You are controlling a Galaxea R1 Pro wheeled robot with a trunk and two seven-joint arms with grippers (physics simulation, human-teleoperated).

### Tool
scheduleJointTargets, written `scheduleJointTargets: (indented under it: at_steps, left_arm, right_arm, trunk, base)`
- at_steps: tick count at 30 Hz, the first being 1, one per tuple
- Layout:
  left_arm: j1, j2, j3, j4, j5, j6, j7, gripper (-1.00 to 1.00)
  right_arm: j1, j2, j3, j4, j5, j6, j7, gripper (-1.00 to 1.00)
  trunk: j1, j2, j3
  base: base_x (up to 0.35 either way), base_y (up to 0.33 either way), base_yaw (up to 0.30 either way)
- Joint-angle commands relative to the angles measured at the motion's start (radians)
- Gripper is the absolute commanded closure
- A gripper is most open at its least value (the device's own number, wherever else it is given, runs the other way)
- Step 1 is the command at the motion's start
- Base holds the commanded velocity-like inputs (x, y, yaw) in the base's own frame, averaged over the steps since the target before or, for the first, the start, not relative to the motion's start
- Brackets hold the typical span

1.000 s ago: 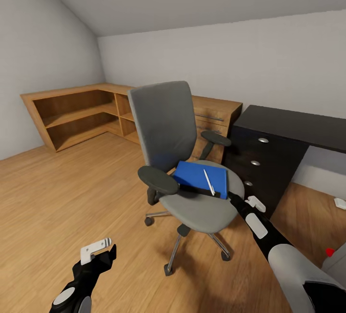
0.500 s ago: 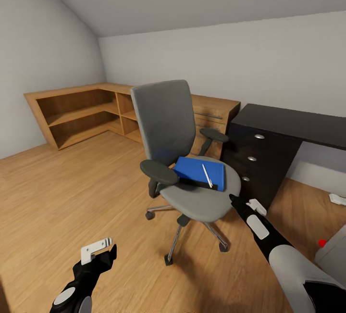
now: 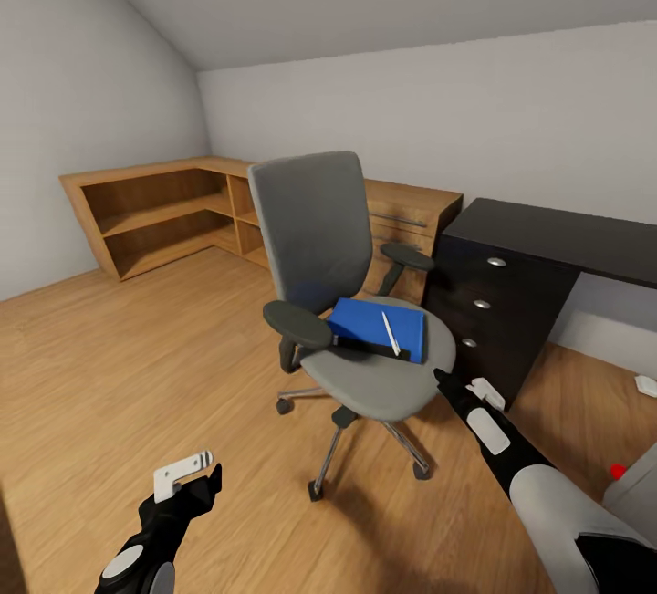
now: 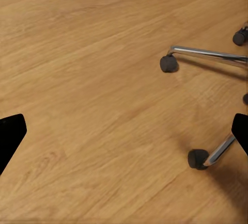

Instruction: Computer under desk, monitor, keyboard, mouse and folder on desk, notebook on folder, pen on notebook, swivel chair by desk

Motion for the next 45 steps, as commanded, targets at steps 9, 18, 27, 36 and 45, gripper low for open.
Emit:
scheduleJointTargets:
  at_steps: [9,18,27,36,45]
  left_arm:
    - [0.000,0.000,0.000,-0.002,0.010,0.004,0.006,-1.00]
    - [0.000,0.000,0.000,-0.002,0.010,0.004,0.006,-1.00]
    - [0.000,0.000,0.000,-0.002,0.011,0.004,0.006,-1.00]
    - [0.000,0.000,0.000,-0.002,0.010,0.004,0.006,-1.00]
    - [0.001,0.000,-0.003,-0.002,0.010,0.004,0.006,-1.00]
  right_arm:
    - [0.000,0.001,-0.004,0.021,-0.006,0.003,-0.004,-1.00]
    - [0.000,0.001,-0.004,0.022,-0.007,0.003,-0.004,-1.00]
    - [0.000,0.001,-0.004,0.021,-0.007,0.003,-0.004,-1.00]
    - [0.000,0.001,-0.004,0.021,-0.007,0.003,-0.004,-1.00]
    - [0.000,0.001,-0.004,0.021,-0.007,0.003,-0.004,-1.00]
  trunk:
    - [0.000,0.000,-0.001]
    - [0.000,0.000,-0.001]
    - [0.000,0.000,-0.001]
    - [0.000,0.000,-0.001]
    - [0.000,0.000,-0.001]
  base:
    - [0.000,-0.008,0.003]
    - [0.000,0.000,0.011]
    - [0.000,0.000,0.191]
    - [0.086,0.023,0.110]
    - [0.301,0.091,0.004]
